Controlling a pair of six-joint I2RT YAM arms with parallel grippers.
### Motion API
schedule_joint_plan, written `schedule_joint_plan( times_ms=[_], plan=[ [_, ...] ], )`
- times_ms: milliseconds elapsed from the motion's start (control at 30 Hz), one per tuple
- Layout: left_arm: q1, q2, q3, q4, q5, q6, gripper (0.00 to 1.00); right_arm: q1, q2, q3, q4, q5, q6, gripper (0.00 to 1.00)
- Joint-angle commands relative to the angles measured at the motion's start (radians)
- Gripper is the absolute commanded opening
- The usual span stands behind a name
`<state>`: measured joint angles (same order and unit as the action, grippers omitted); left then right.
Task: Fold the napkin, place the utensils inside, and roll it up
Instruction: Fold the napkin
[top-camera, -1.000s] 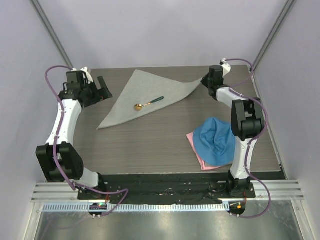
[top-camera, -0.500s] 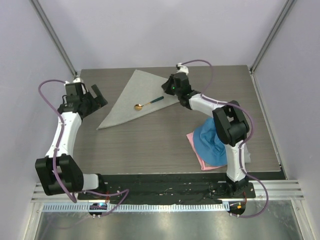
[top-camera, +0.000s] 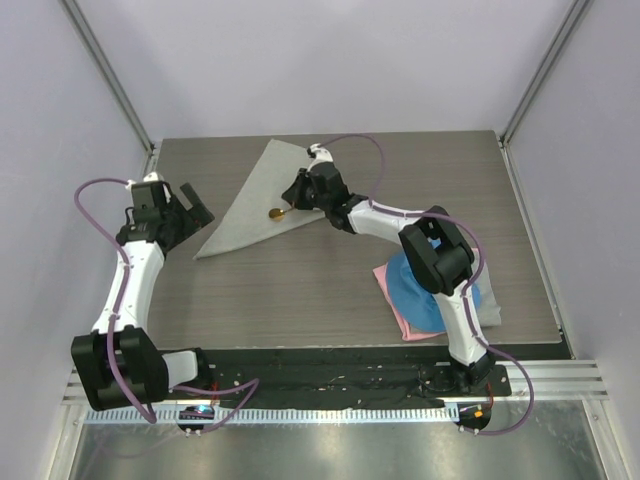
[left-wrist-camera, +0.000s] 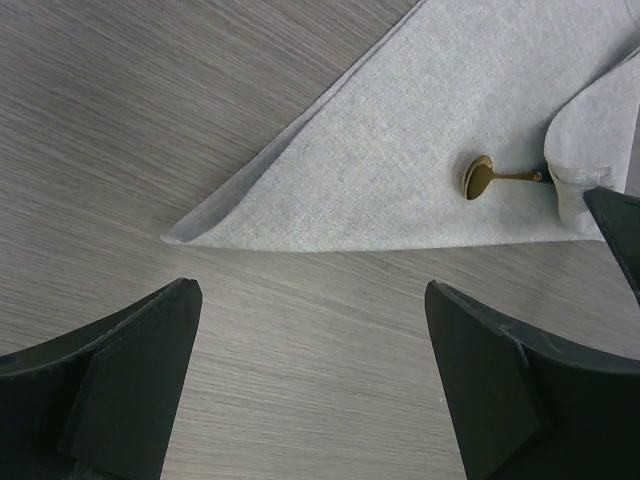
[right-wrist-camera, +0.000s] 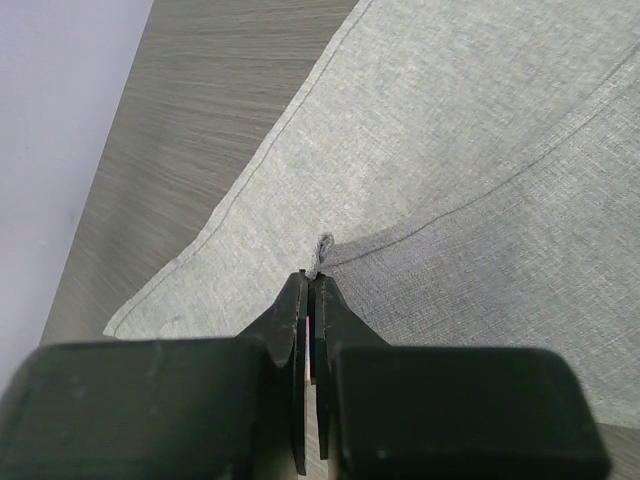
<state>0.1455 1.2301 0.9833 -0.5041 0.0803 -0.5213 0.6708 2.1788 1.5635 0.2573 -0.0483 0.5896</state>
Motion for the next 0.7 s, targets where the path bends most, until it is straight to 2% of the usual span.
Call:
schedule_joint_plan(
  times_ms=[0, 433, 600, 633, 667],
  plan=[
    [0.003, -0.037, 0.012, 0.055, 0.006, -0.016, 1.00, 0.027, -0.005, 0.035, 0.045, -0.010, 0.007, 0.01],
    [0.003, -0.058, -0.130, 0.079, 0.059, -0.120, 1.00, 0.072, 0.056, 0.076, 0.016, -0.018, 0.009, 0.01],
    [0.003, -0.096, -0.198, 0.133, 0.027, -0.151, 1.00, 0.084, 0.078, 0.086, 0.003, -0.035, 0.006, 0.01],
    [0.003, -0.106, -0.218, 0.140, 0.024, -0.154, 1.00, 0.084, 0.081, 0.086, 0.003, -0.038, 0.009, 0.02],
    [0.005, -0.107, -0.225, 0.156, 0.021, -0.154, 1.00, 0.087, 0.082, 0.089, 0.005, -0.047, 0.003, 0.08]
  ],
)
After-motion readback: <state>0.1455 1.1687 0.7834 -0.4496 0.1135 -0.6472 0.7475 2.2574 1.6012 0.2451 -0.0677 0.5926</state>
